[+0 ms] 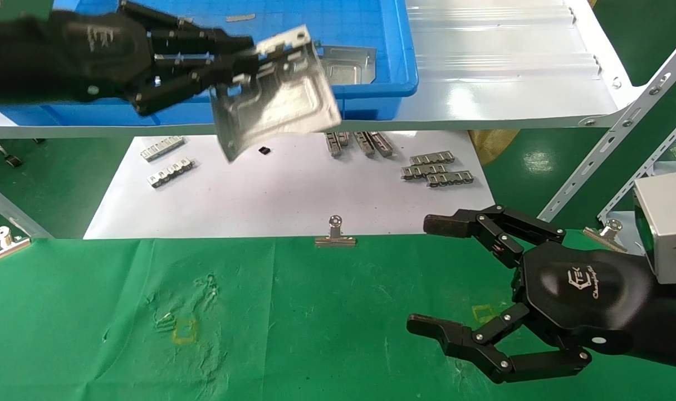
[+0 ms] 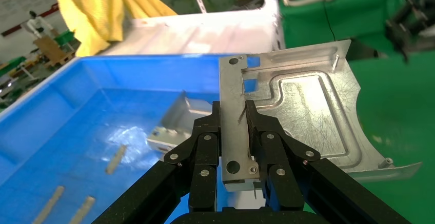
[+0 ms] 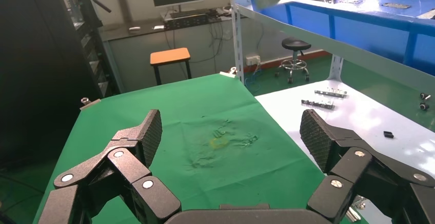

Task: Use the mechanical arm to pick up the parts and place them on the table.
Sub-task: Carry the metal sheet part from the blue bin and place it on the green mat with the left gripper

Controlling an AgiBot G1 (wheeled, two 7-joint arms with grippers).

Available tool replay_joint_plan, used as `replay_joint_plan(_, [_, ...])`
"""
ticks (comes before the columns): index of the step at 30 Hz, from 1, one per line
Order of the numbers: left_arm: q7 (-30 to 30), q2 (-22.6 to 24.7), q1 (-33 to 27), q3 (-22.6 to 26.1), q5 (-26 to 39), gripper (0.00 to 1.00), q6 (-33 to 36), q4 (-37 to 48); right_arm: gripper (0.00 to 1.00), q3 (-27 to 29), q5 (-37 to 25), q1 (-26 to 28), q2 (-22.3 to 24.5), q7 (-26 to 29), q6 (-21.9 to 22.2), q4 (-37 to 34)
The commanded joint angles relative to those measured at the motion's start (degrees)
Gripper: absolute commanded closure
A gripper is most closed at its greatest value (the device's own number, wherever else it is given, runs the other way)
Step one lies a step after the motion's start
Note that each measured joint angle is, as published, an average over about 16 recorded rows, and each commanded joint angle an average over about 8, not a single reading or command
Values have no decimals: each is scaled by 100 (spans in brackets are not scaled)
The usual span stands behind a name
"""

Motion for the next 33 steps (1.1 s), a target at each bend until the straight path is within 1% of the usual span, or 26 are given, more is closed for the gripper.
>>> replay_joint_plan(1, [133,-140,184,78,-112,100,74,-348,0,0,0,0,0,0,0,0])
replay_joint_plan(6, [77,-858,905,577,-989,100,59,-1637,0,0,0,0,0,0,0,0])
replay_joint_plan(8, [146,-1130,1168,817,-1233,100,31,-1970,0,0,0,0,0,0,0,0])
replay_joint_plan(10, [383,-1331,1368,1069,-1257,100,-32,-2116,0,0,0,0,0,0,0,0])
replay_joint_plan(12, [823,-1433,1483,1322,-1042,100,-100,-2137,0,0,0,0,0,0,0,0])
replay_joint_plan(16, [1928,-1436,1567,1748,-424,100,-129,-1950,0,0,0,0,0,0,0,0])
replay_joint_plan(19, [2494,-1405,1623,1990,-201,100,-77,-1764,0,0,0,0,0,0,0,0])
replay_joint_plan(24, [2770,-1387,1741,2245,-231,100,-110,-1295,0,0,0,0,0,0,0,0])
replay_joint_plan(31, [3026,-1282,1759,2359,-267,99,-217,-596,0,0,0,0,0,0,0,0])
replay_joint_plan(32, [3064,-1260,1760,2368,-264,95,-228,-502,0,0,0,0,0,0,0,0])
replay_joint_plan(33, [3096,-1234,1762,2376,-262,83,-235,-406,0,0,0,0,0,0,0,0])
